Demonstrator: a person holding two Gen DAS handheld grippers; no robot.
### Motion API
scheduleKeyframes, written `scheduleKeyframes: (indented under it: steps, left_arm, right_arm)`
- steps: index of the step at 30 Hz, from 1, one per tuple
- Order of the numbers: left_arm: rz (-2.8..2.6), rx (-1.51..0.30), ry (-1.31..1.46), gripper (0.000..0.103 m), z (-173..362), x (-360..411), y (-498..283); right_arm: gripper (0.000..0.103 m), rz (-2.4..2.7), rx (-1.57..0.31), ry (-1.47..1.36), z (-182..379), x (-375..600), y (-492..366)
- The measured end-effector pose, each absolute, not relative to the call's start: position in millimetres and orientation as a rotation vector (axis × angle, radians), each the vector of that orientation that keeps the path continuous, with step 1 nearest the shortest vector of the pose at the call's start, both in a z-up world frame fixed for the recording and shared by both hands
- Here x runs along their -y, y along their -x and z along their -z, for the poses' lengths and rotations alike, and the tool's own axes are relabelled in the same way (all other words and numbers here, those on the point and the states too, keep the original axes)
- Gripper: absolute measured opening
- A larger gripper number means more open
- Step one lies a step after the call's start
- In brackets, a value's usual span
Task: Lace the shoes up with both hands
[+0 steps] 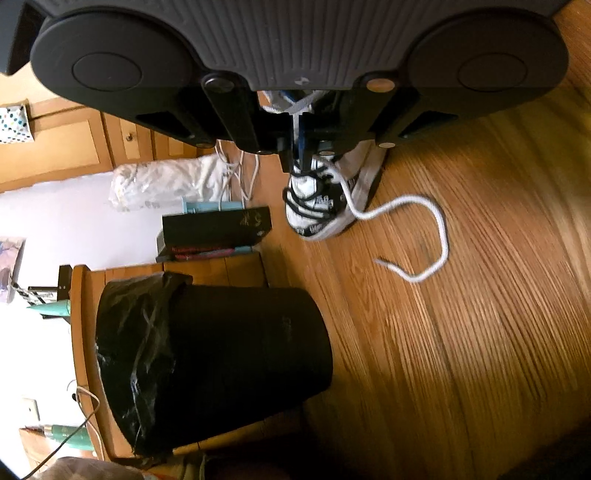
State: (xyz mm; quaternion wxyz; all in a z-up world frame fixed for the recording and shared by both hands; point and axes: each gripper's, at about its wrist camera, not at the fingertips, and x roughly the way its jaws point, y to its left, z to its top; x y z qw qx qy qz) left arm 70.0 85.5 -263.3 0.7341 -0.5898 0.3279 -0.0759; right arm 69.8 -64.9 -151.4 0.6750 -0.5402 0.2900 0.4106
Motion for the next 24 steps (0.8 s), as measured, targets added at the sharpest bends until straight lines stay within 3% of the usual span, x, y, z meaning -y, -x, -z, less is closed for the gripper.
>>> scheduleKeyframes:
  steps: [24]
  left_arm:
    - [0.118,-0.649,1.261,0.000,243,-114,-63]
  right_arm:
    - [0.029,-0.801,-0.727,1.144,162,84,-76]
